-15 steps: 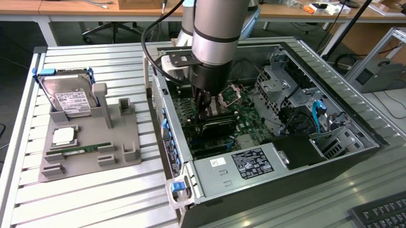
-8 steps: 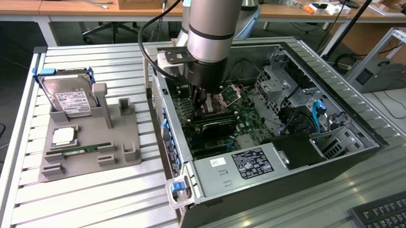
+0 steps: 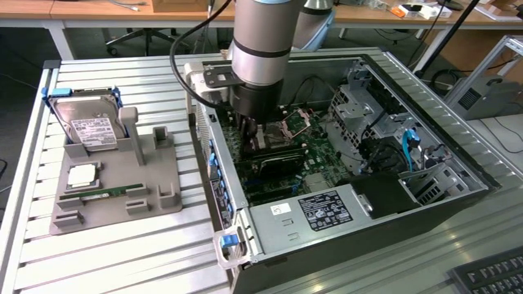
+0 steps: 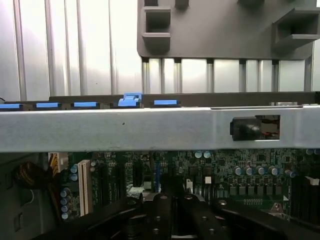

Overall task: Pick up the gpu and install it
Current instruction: 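Press down on the gpu until it lock into place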

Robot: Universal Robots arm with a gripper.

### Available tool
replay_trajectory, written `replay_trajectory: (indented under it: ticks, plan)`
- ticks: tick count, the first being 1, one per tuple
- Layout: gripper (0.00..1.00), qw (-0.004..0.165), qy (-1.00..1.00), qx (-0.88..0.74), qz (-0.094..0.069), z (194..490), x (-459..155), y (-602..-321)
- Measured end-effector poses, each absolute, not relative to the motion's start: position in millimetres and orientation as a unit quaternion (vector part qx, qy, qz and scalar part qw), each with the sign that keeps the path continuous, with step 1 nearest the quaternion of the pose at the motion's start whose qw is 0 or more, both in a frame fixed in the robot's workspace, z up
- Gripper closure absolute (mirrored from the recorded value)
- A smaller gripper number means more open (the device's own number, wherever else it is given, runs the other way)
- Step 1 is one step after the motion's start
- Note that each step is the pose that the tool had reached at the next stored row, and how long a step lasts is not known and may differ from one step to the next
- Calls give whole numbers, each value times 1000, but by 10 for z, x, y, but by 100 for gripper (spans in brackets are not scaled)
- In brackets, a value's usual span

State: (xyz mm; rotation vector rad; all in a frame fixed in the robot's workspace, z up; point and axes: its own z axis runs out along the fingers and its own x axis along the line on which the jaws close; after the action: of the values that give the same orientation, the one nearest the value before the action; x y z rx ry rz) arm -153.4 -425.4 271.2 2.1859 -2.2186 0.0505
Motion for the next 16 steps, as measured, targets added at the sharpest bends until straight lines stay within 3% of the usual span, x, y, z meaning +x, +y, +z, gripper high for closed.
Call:
replay_trajectory:
  ticks: [11,16]
  plan:
    - [89,13,-712,702,16,2756,-1534,-4350]
    - [89,4,-712,701,25,2854,-1827,-4369]
